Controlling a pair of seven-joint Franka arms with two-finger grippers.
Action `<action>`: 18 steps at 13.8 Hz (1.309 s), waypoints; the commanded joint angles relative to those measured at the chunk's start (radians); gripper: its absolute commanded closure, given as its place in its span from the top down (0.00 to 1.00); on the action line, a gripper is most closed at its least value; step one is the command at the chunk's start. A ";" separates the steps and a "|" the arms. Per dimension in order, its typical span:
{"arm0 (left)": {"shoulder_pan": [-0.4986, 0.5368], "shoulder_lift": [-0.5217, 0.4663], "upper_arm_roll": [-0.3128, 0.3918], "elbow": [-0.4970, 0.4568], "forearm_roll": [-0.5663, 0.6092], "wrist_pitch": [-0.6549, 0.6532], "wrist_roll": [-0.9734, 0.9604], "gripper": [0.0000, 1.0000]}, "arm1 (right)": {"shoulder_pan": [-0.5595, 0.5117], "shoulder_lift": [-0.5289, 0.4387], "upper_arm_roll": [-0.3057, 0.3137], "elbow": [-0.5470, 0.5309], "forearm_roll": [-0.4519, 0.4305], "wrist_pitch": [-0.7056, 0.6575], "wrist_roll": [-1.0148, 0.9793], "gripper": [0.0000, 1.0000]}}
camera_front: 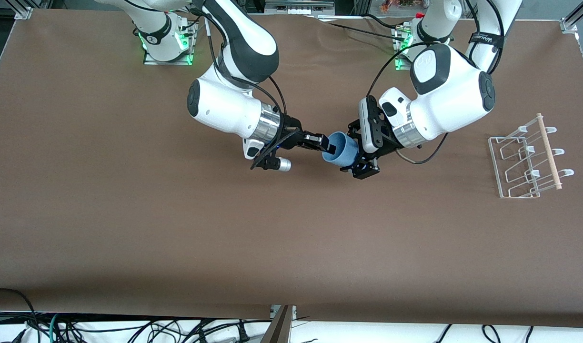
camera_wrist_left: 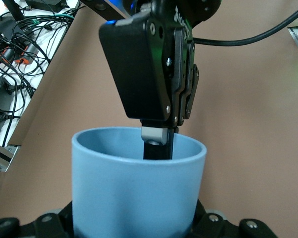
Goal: Transfer cup to left arm and place on rack
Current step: 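Close the left gripper on the cup's base beside the right gripper, then open the right gripper while the left gripper carries the cup toward the rack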
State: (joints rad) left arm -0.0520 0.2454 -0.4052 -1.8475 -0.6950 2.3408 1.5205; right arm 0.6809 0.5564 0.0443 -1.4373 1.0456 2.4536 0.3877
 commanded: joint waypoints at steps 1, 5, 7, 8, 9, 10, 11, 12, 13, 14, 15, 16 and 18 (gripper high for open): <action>0.017 -0.012 0.008 -0.013 0.005 -0.032 -0.013 0.00 | 0.003 0.002 0.000 0.032 0.014 0.015 -0.003 0.95; 0.064 -0.021 0.070 -0.007 0.043 -0.164 -0.013 0.00 | 0.005 -0.021 -0.001 0.031 0.016 0.005 -0.009 1.00; 0.072 -0.020 0.147 0.030 0.177 -0.250 -0.014 0.00 | 0.003 -0.027 -0.006 0.025 0.008 0.004 -0.009 1.00; 0.083 -0.020 0.190 0.039 0.231 -0.296 -0.019 0.00 | 0.003 -0.033 -0.009 0.015 0.005 0.004 -0.009 1.00; 0.093 -0.020 0.228 0.040 0.289 -0.329 -0.019 0.00 | 0.002 -0.041 -0.010 -0.001 -0.008 0.002 -0.010 1.00; 0.103 -0.020 0.262 0.041 0.371 -0.339 -0.019 0.00 | 0.000 -0.047 -0.012 -0.018 -0.041 0.001 -0.010 1.00; 0.104 -0.021 0.288 0.041 0.453 -0.347 -0.019 0.00 | 0.000 -0.053 -0.012 -0.032 -0.077 -0.002 -0.010 1.00; 0.113 -0.018 0.308 0.039 0.529 -0.353 -0.025 0.00 | 0.000 -0.062 -0.012 -0.049 -0.105 -0.002 -0.010 1.00; 0.127 -0.011 0.327 0.039 0.614 -0.351 -0.048 0.00 | -0.001 -0.073 -0.017 -0.064 -0.122 -0.004 -0.010 1.00; 0.142 -0.003 0.332 0.040 0.717 -0.350 -0.081 0.00 | -0.001 -0.084 -0.027 -0.083 -0.128 -0.004 -0.010 1.00; 0.152 -0.002 0.332 0.042 0.830 -0.348 -0.114 0.00 | -0.001 -0.092 -0.035 -0.097 -0.128 -0.004 -0.010 1.00; 0.156 -0.006 0.332 0.042 0.941 -0.350 -0.155 0.00 | -0.001 -0.099 -0.044 -0.100 -0.128 -0.021 -0.013 1.00; 0.161 -0.008 0.332 0.042 1.145 -0.350 -0.225 0.00 | -0.001 -0.107 -0.085 -0.098 -0.165 -0.117 -0.020 1.00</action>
State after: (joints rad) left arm 0.1082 0.2446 -0.0665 -1.8143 0.3038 2.0056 1.3683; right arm 0.6803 0.4960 -0.0094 -1.4945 0.9157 2.4075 0.3801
